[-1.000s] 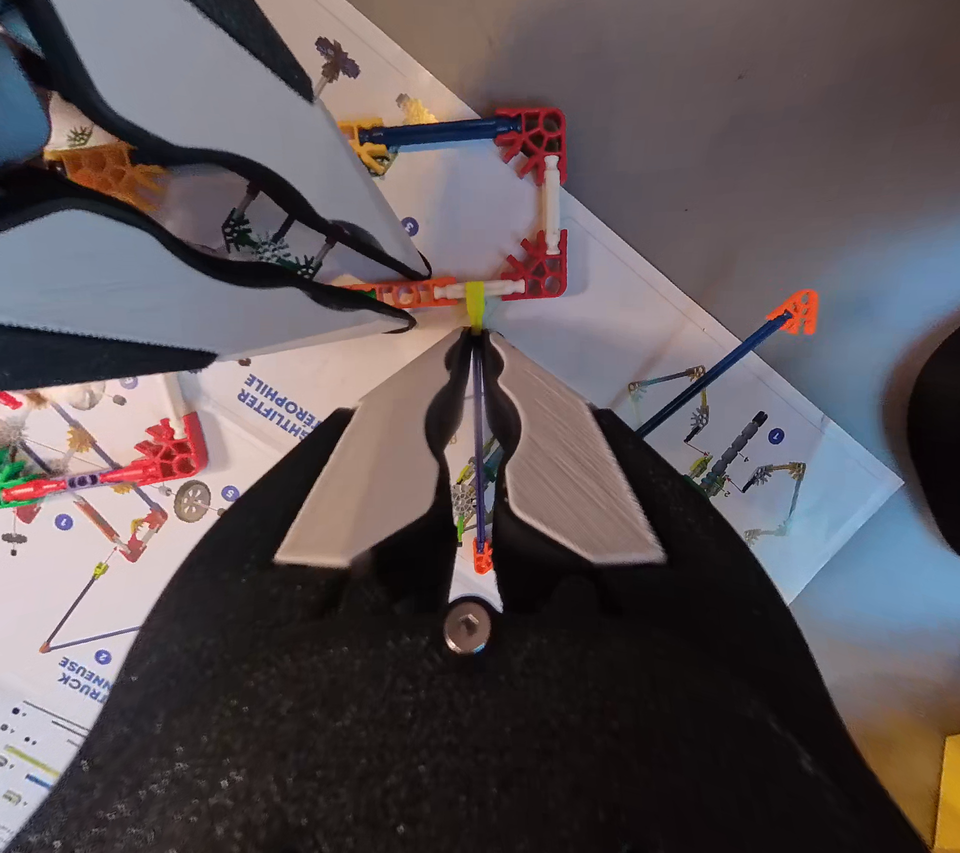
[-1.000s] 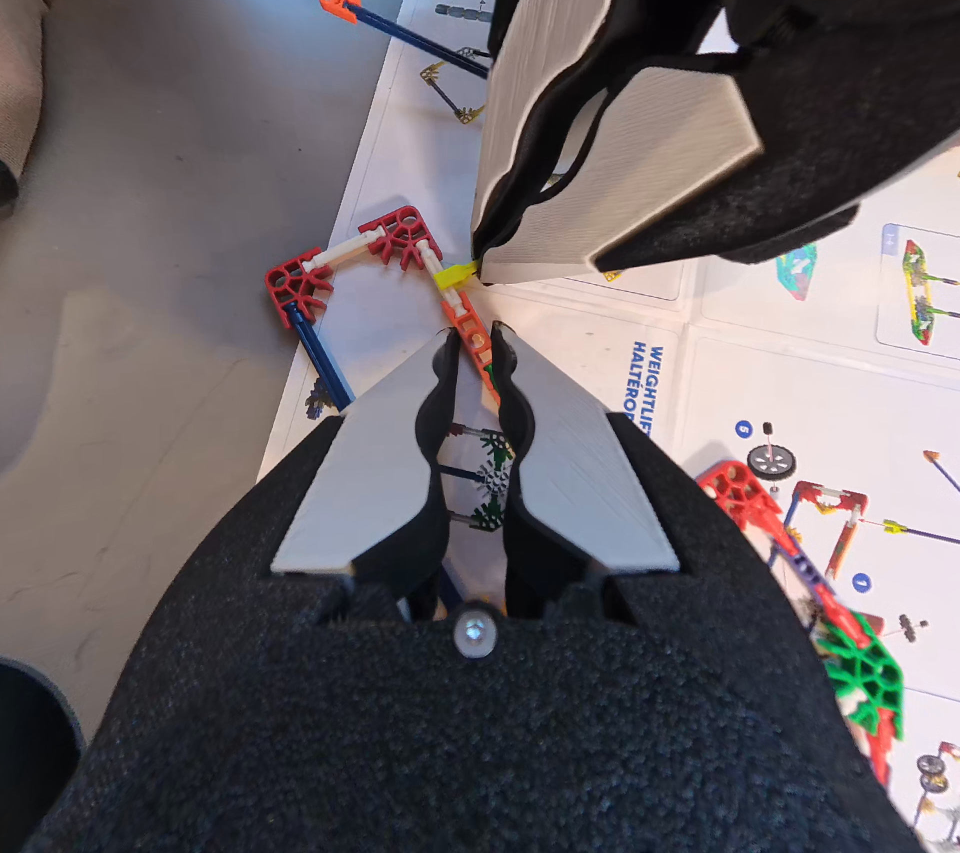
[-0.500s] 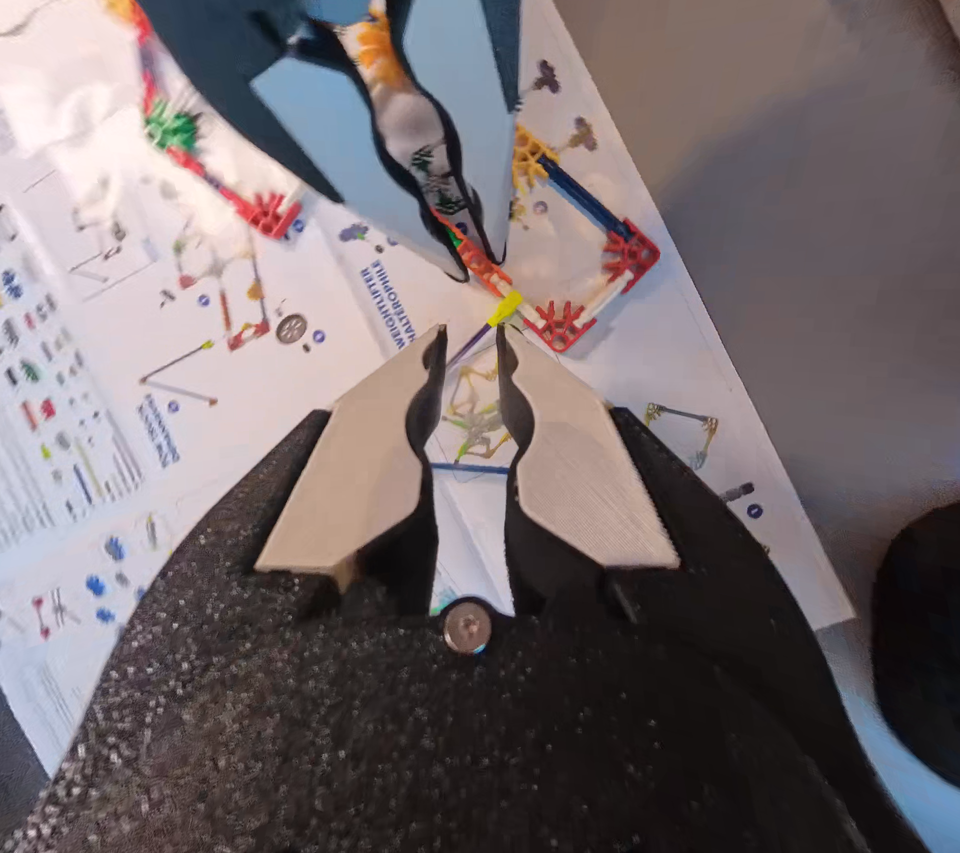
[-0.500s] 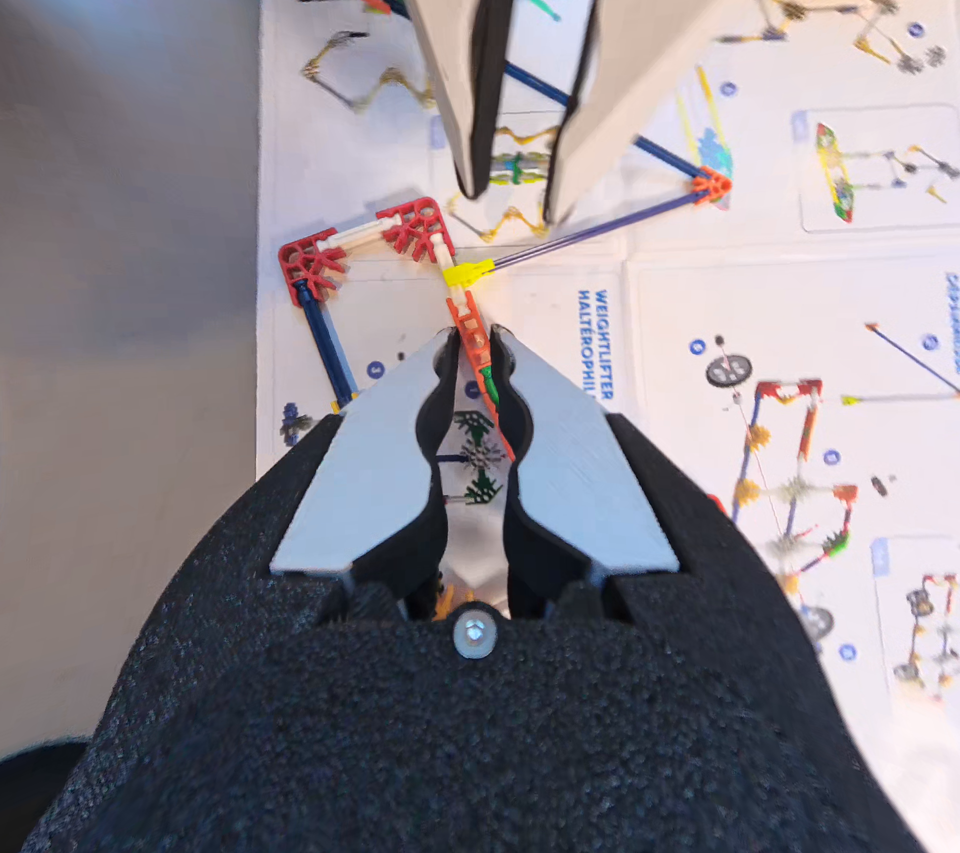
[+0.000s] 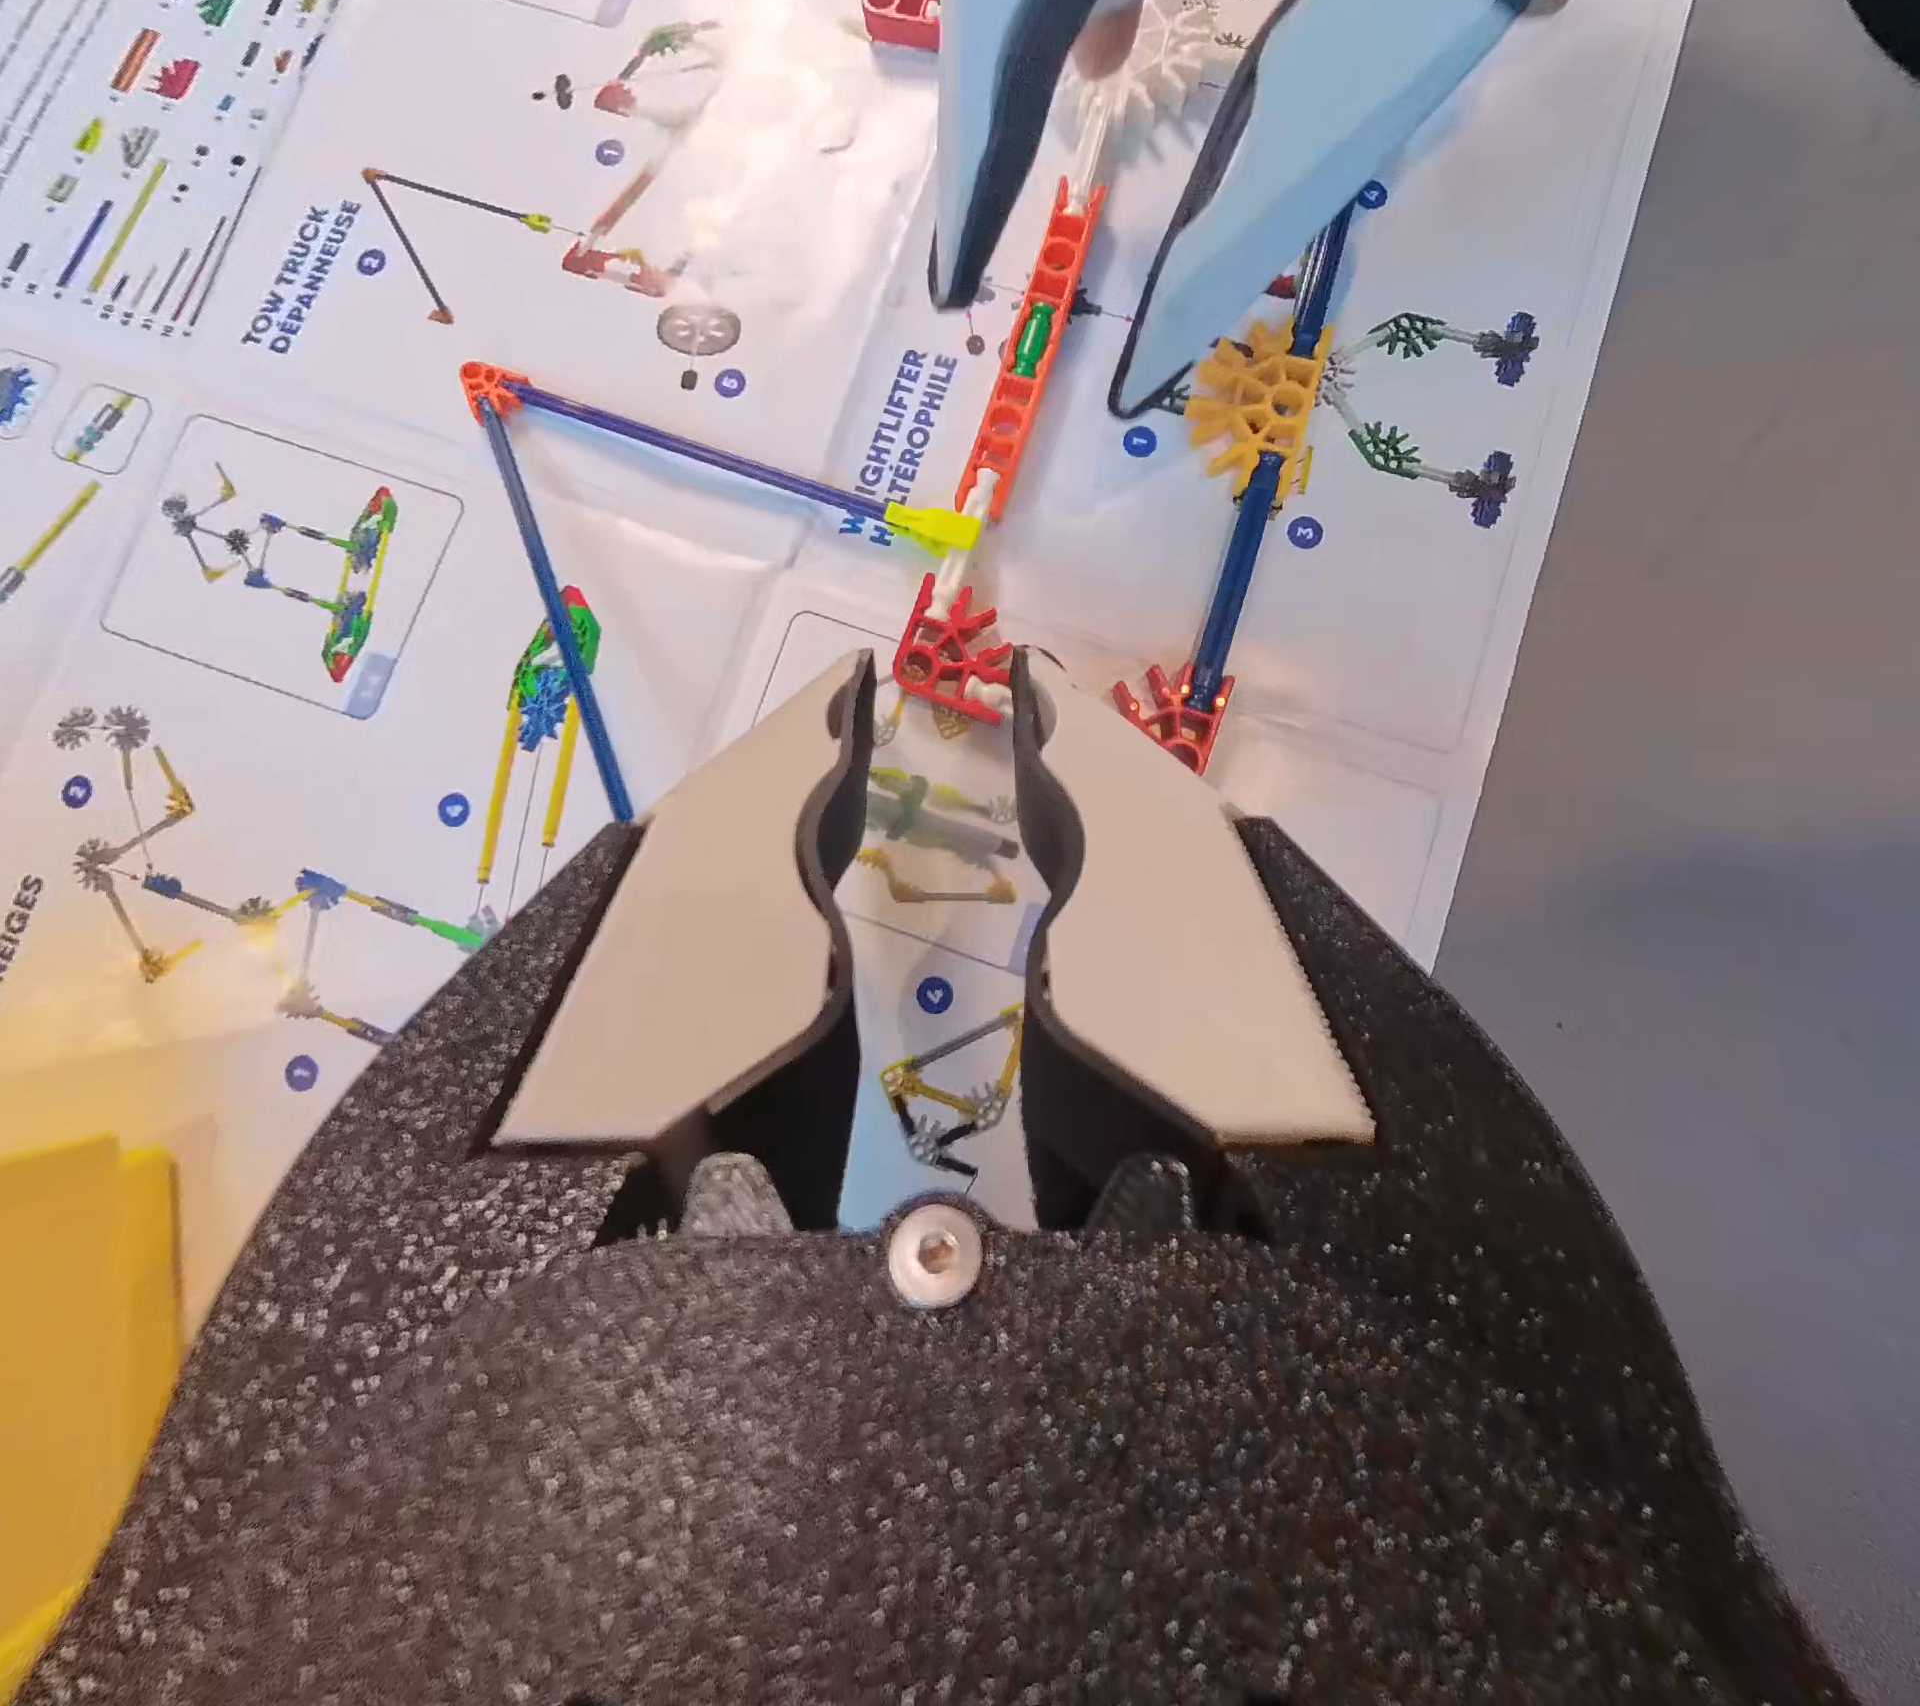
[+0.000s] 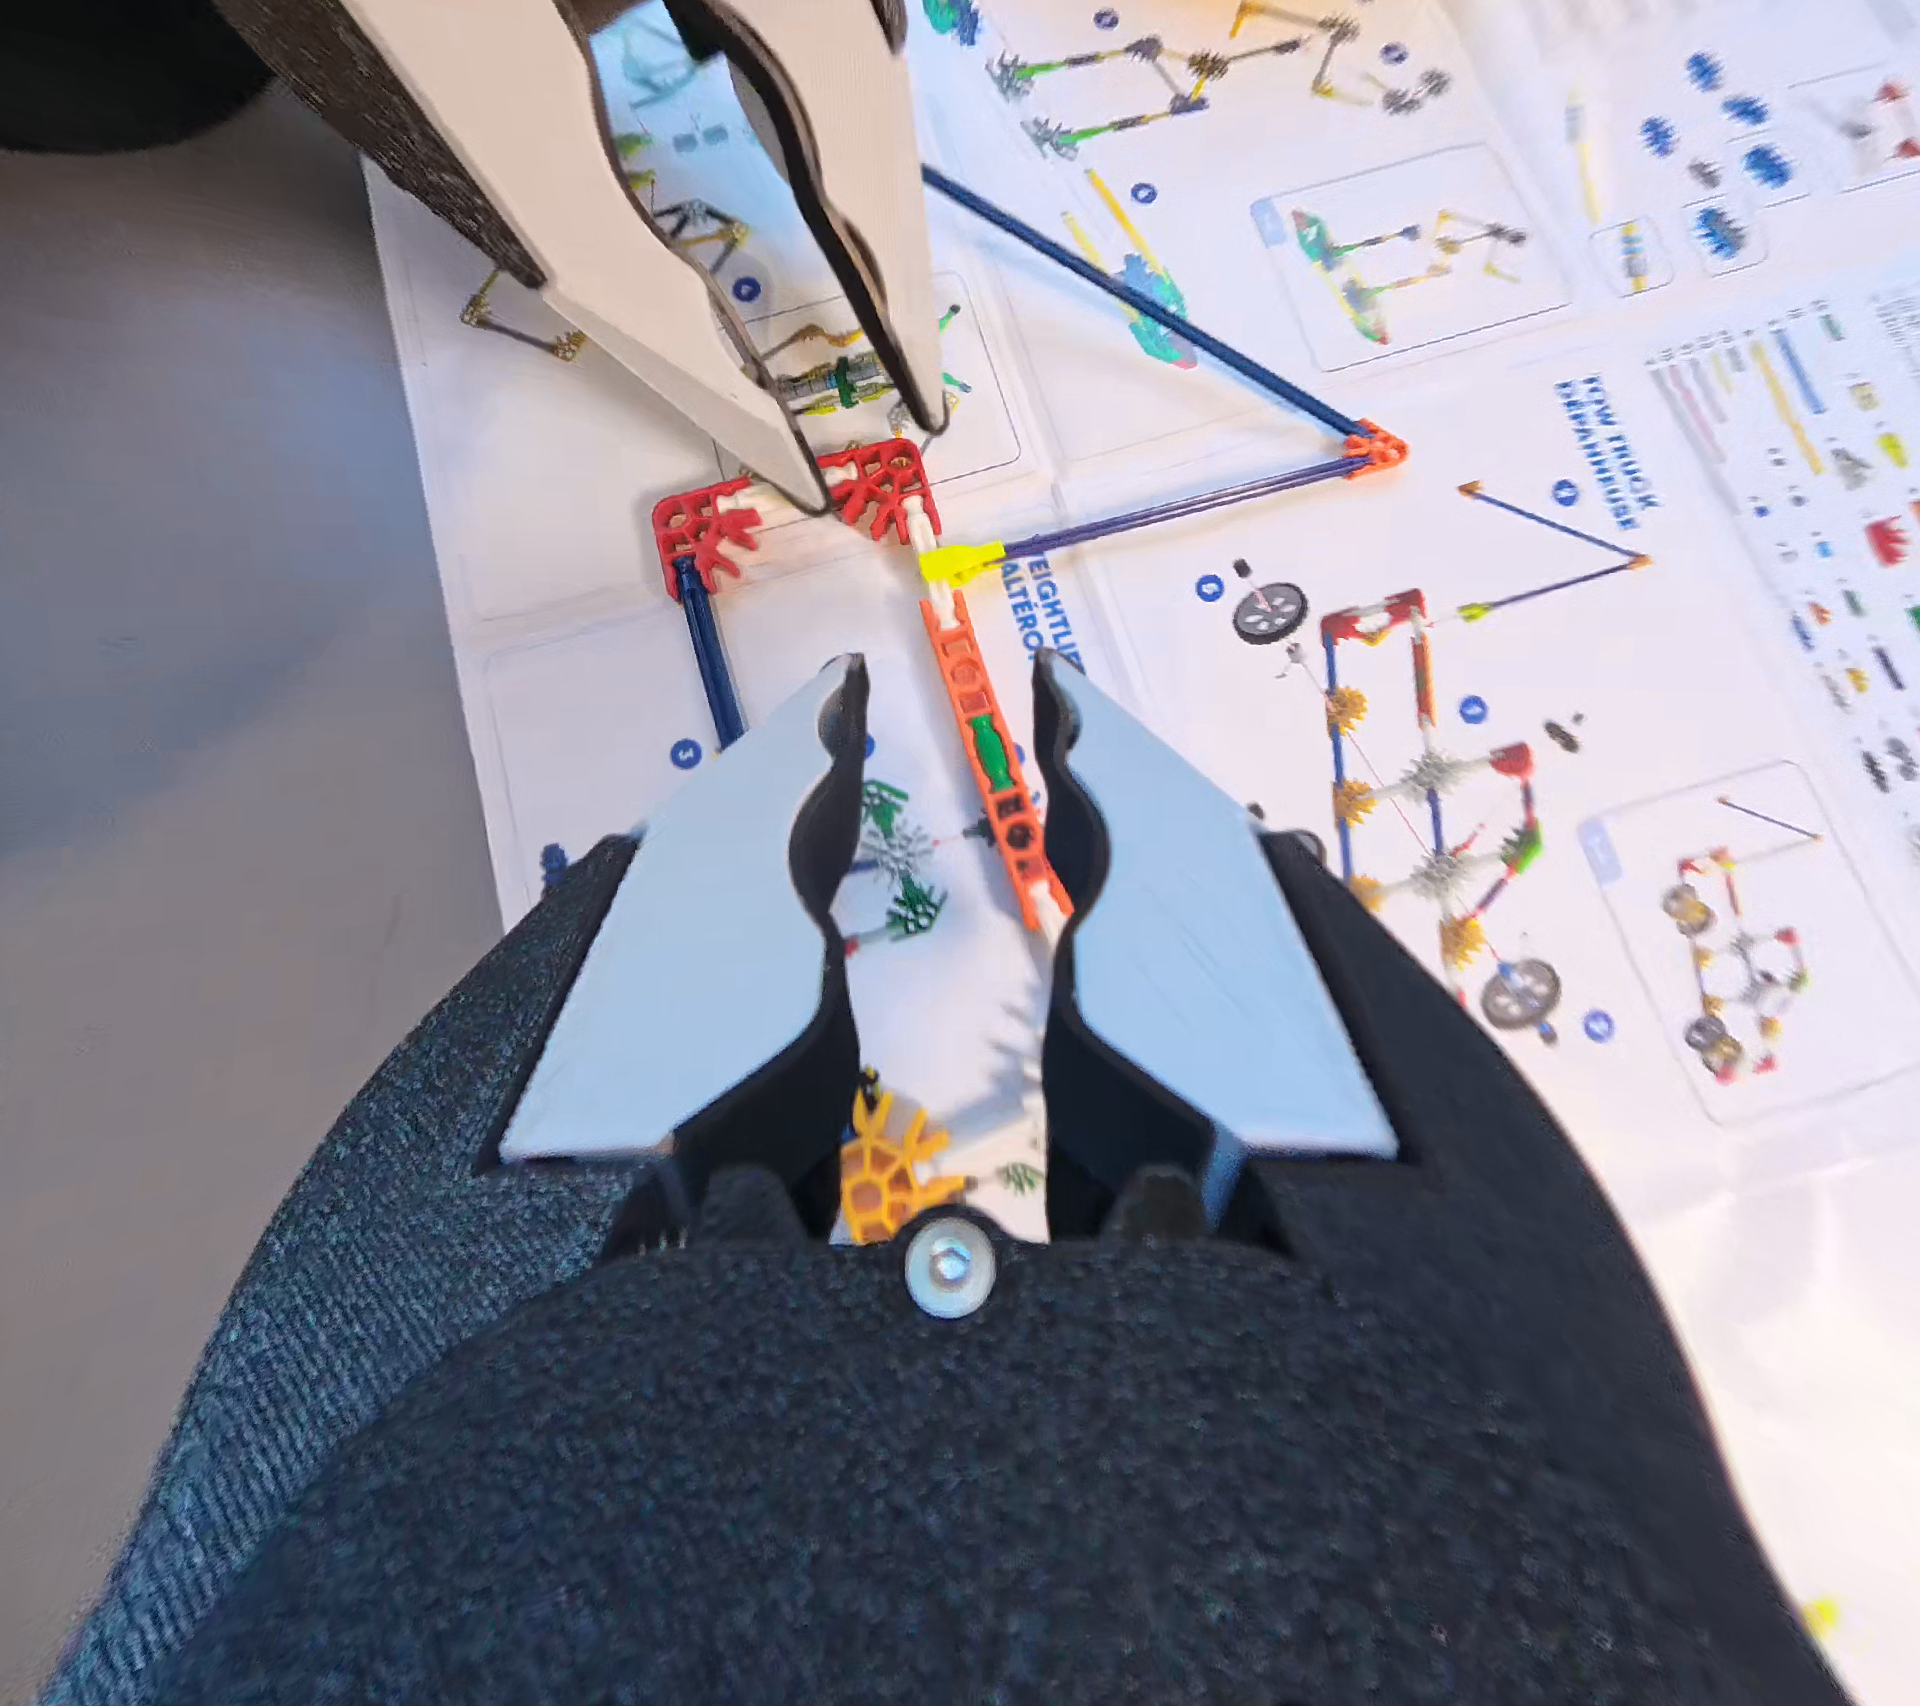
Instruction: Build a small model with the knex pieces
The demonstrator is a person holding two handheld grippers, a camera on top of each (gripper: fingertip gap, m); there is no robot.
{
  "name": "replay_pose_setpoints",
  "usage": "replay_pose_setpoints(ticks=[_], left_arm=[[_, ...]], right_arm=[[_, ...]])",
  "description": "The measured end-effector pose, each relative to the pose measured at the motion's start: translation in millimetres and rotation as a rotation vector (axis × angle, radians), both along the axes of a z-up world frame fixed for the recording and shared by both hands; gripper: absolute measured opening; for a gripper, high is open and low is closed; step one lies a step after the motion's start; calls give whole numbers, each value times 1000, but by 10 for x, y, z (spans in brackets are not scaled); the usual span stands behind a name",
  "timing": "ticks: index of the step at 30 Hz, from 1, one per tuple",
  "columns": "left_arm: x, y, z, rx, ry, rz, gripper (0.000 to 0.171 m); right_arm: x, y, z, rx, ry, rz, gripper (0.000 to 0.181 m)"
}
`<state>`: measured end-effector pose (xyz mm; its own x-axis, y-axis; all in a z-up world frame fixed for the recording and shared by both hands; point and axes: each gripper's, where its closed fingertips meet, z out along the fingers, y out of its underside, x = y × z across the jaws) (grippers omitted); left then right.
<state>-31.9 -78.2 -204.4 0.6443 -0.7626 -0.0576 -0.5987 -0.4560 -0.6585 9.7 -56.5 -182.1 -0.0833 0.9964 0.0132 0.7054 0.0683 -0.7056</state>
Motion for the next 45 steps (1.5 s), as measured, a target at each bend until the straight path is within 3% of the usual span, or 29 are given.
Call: replay_pose_setpoints(ticks=[9, 12, 15, 17, 20, 23, 25, 28, 34, 37, 38, 42, 45], left_arm=[[65, 65, -74, -34, -44, 20, 22], [-17, 58, 63, 14, -76, 10, 24], [-251, 156, 462, 66, -270, 122, 13], [-501, 202, 568, 83, -315, 209, 11], [-764, 120, 414, 60, -204, 229, 13], [-733, -15, 316, 11, -203, 185, 9], [-797, -55, 160, -16, -110, 189, 0], [-890, -64, -52, -42, 6, 206, 0], [-864, -59, -55, -30, 45, 181, 0], [-866, -58, -56, -13, 57, 186, 0], [-865, -58, -55, -10, 60, 186, 0], [-866, -57, -56, -5, 57, 184, 0], [-866, -57, -58, -1, 55, 180, 0]], right_arm=[[843, 408, 341, 51, 208, -221, 31], [897, 478, 342, 50, 241, -254, 30], [806, 452, 310, 71, 238, -230, 28], [687, 414, 304, 94, 226, -199, 25], [478, 373, 295, 135, 199, -159, 24], [323, 332, 280, 150, 191, -137, 24], [278, 324, 256, 150, 187, -141, 24], [262, 313, 220, 143, 180, -147, 23], [10, 405, 274, 175, 153, -145, 20], [-256, 598, 245, 204, 118, -169, 7], [-350, 692, 209, 215, 102, -184, 0], [-655, 908, -50, 125, 12, -210, 0], [-677, 975, -224, 81, -74, -240, 0]])
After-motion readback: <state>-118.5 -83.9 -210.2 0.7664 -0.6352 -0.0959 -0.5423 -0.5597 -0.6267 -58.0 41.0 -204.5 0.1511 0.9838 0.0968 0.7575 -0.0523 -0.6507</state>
